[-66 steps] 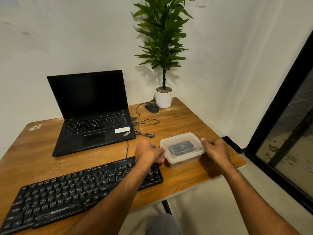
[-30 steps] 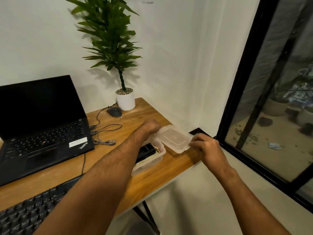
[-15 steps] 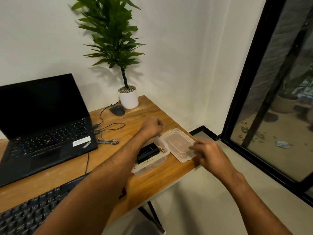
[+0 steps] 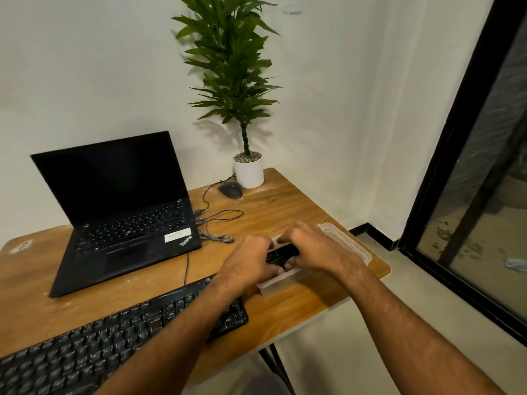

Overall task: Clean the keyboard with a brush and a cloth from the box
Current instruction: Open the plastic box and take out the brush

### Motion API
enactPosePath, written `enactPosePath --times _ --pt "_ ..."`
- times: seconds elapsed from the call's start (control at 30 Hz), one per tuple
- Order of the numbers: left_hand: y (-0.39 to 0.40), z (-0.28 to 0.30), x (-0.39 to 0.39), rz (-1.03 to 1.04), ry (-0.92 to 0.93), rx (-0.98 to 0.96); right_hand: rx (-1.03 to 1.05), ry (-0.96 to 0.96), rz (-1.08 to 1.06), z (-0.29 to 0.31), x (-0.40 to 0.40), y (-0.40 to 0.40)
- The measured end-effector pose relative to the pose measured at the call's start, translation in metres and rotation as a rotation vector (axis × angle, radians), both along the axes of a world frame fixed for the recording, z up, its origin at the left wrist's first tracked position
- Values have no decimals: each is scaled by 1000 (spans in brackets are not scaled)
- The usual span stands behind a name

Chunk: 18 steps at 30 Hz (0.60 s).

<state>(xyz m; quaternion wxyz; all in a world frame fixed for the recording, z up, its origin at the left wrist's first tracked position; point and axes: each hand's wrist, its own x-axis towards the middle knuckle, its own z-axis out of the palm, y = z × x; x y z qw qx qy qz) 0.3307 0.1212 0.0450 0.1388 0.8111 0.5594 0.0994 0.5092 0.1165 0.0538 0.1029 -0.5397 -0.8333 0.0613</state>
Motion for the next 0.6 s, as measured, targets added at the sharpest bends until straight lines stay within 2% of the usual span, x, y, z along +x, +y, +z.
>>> enactPosePath --times 0.17,0.37,0.47,0.6 --pt "-3 -9 3 -9 49 52 -28 -134 -1 2 -8 5" --pt "1 -6 -2 13 -130 34 -56 -92 9 5 -2 9" --pt "0 3 -13 -17 -257 131 -48 116 21 12 1 9" --pt "-4 19 -33 -52 -371 299 -146 601 -25 23 -4 4"
